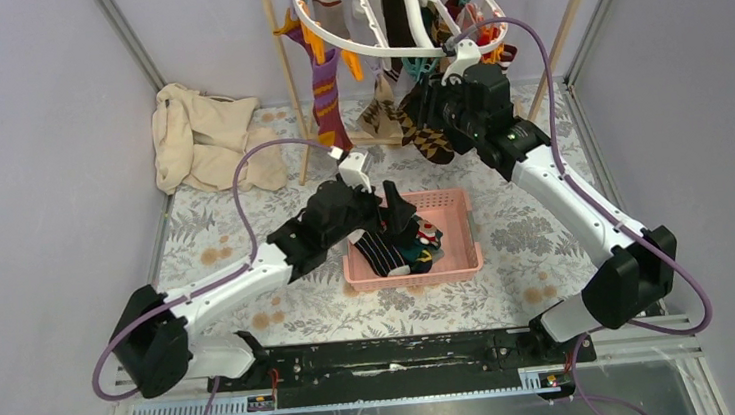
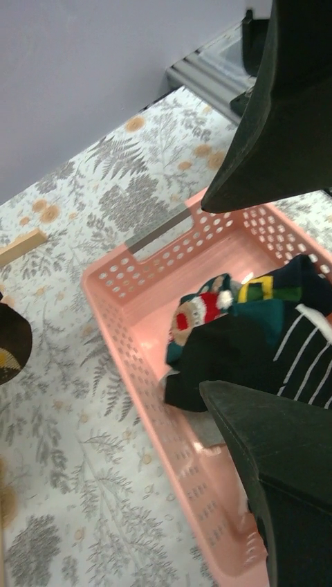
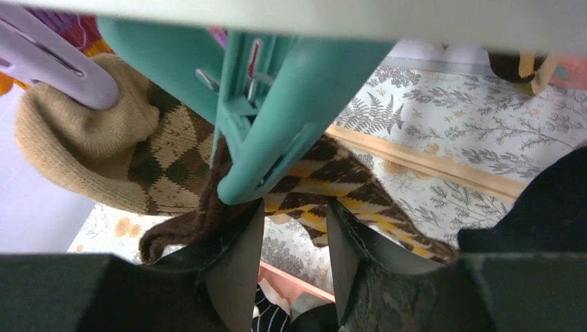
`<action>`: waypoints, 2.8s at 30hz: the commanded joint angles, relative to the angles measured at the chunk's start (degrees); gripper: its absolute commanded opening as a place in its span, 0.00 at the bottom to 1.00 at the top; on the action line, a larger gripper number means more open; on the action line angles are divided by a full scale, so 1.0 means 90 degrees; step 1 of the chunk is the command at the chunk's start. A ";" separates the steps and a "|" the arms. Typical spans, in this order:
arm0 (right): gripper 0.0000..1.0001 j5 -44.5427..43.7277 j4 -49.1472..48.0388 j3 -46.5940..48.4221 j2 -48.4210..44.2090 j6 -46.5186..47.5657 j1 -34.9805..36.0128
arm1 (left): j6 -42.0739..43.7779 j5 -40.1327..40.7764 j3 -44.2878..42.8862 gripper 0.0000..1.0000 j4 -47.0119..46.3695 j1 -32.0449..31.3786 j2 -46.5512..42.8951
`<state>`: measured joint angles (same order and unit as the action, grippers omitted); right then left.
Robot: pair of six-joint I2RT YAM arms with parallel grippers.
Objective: Remove the socks clipped to the hanger
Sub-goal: Adjust the hanger on the clothesline.
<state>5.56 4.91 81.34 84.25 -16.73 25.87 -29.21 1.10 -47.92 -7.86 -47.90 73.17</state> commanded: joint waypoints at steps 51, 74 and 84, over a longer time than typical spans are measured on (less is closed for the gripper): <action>0.67 0.1713 -0.0336 -0.0947 -0.1014 -0.0513 -0.3466 | 0.0893 0.1339 -0.2387 0.15 -0.0885 0.1143 0.1826; 0.59 0.4086 -0.3903 -0.1797 0.0195 -0.1544 -0.3605 | 0.0946 0.0924 -0.1971 0.17 -0.0476 0.1508 0.1231; 0.31 0.4352 -0.4775 -0.2361 0.0130 -0.2038 -0.3497 | 0.0893 0.0793 -0.1981 0.18 -0.0421 0.1523 0.1222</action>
<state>43.05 -32.69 60.40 87.15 -34.24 -6.33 -21.02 9.17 -66.04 -11.55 -34.65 85.73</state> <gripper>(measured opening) 0.360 0.179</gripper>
